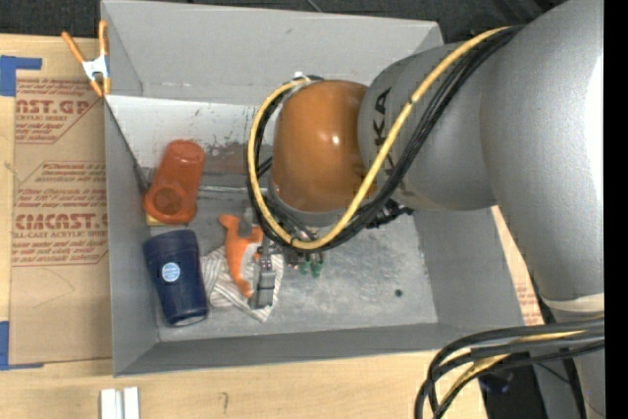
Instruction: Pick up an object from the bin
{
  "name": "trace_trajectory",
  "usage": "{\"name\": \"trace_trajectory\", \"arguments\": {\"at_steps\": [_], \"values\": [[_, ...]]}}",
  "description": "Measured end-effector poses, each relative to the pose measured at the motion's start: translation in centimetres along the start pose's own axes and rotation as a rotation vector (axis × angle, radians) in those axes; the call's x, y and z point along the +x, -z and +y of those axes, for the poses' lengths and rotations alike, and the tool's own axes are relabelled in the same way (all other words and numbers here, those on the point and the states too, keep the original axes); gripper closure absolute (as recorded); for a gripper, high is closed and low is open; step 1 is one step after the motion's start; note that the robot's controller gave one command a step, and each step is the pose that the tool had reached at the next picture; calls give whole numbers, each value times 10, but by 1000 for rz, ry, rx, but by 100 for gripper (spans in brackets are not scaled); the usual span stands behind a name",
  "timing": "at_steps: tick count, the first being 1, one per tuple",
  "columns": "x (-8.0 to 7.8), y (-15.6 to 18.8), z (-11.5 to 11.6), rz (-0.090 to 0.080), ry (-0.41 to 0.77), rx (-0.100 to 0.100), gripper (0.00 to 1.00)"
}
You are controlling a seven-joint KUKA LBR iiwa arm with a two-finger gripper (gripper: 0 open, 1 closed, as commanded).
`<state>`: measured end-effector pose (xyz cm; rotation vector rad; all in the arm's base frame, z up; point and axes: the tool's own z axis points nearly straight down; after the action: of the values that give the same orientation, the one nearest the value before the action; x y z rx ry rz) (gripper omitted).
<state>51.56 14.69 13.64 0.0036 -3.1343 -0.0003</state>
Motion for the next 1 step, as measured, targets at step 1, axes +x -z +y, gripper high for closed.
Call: {"name": "trace_trajectory", "arguments": {"at_steps": [1], "values": [[-2,4,-1,-7,-1,-1,0]]}}
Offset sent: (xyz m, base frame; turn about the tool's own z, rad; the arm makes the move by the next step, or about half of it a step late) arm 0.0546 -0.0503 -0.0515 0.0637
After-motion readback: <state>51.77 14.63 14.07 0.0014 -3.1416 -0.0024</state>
